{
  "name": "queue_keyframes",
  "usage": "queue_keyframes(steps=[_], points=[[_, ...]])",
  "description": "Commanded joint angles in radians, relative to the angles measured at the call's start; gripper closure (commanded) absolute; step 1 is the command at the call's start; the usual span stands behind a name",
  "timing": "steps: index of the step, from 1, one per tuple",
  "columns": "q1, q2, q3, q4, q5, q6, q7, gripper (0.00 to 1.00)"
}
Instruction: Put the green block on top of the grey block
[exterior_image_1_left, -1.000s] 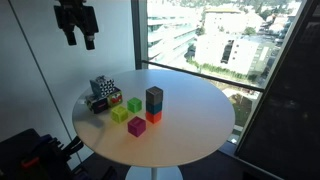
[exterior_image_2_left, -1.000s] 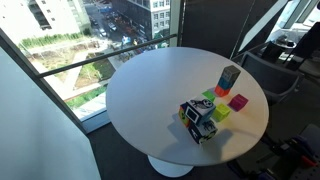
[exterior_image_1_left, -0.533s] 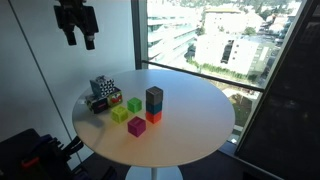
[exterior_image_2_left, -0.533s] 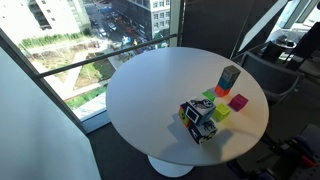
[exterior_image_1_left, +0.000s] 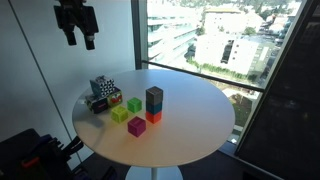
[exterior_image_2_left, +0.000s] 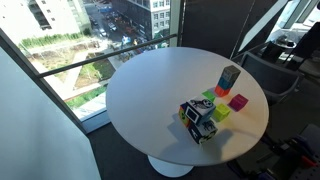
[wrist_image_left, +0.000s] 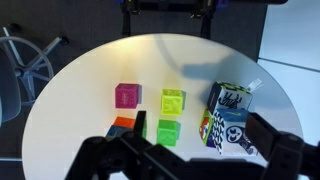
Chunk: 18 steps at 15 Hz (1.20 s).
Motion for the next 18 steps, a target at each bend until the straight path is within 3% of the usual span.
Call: queue_keyframes(steps=[1, 11, 18], points=[[0.003, 0.000, -0.002, 0.002, -0.001, -0.002, 0.001, 0.00], [-0.006, 0.062, 0.001, 0.020, -0.009, 0.016, 0.017, 0.00], [-0.019, 0.118, -0.009, 0.003, -0.009, 0.089, 0.017, 0.00]])
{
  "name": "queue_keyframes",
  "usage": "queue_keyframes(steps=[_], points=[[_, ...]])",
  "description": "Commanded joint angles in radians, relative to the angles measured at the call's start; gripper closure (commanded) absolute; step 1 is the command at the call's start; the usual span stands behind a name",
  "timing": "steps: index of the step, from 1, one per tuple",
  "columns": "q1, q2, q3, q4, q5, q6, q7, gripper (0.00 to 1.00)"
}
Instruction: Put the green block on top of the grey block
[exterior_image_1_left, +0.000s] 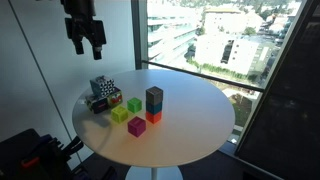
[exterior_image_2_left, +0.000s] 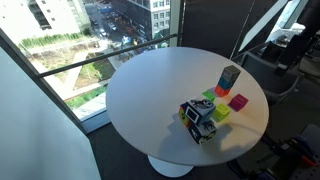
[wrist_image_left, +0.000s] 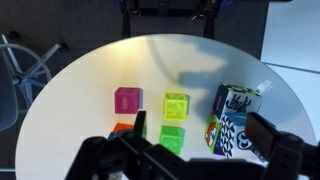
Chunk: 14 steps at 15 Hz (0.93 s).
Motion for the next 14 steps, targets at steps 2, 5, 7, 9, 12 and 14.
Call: queue_keyframes(steps=[2, 5, 7, 9, 12, 14], points=[[-0.008, 0.036, -0.013, -0.005, 0.002, 0.062, 0.011, 0.00], [-0.008, 0.059, -0.021, -0.011, 0.012, 0.098, 0.008, 0.00], [-0.008, 0.070, -0.024, -0.017, 0.016, 0.129, 0.009, 0.00], [-0.009, 0.080, -0.027, -0.026, 0.016, 0.166, 0.009, 0.00], [-0.010, 0.092, -0.027, -0.034, 0.010, 0.205, 0.014, 0.00], [-0.006, 0.095, -0.025, -0.027, 0.003, 0.180, 0.000, 0.00]])
